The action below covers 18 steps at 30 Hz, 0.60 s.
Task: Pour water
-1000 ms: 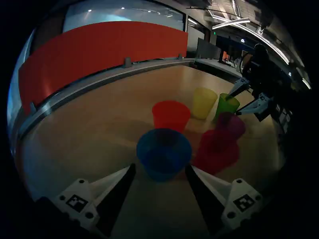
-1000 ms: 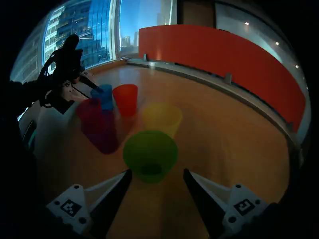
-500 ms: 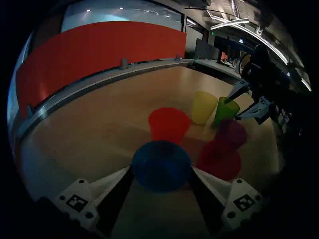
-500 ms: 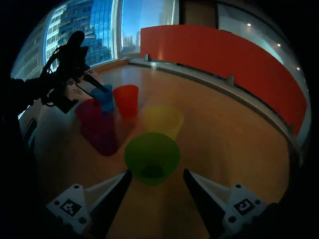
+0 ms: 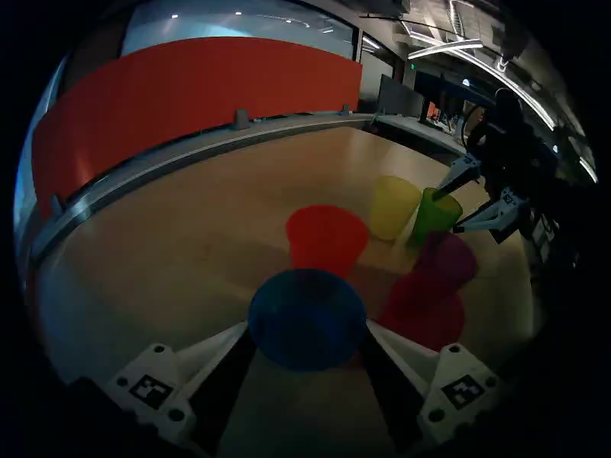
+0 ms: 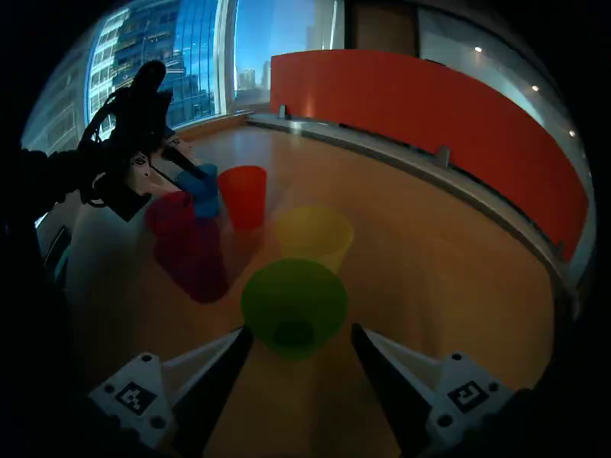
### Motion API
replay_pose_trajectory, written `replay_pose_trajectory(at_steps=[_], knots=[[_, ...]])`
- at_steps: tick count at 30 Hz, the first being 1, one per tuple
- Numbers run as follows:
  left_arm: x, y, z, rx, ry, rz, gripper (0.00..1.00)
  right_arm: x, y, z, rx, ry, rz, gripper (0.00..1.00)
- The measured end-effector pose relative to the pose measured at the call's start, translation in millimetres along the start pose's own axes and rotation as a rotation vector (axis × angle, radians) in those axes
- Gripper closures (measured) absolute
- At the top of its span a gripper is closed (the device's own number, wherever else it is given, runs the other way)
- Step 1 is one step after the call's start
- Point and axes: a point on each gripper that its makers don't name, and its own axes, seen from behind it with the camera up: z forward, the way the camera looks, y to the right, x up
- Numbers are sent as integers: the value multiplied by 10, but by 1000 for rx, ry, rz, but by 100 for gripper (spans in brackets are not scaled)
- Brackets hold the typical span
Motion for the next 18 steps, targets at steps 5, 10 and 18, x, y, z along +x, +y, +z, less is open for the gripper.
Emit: replay_pose_trajectory(at_steps=[5, 10, 18], knots=[[-1, -9, -8, 3, 0, 7, 14, 21, 0, 53, 3, 3, 0, 0], [-5, -17, -15, 7, -2, 16, 14, 74, -16, 135, 9, 12, 0, 1], [-16, -19, -38, 11, -2, 20, 14, 155, -57, 245, 12, 29, 5, 5]])
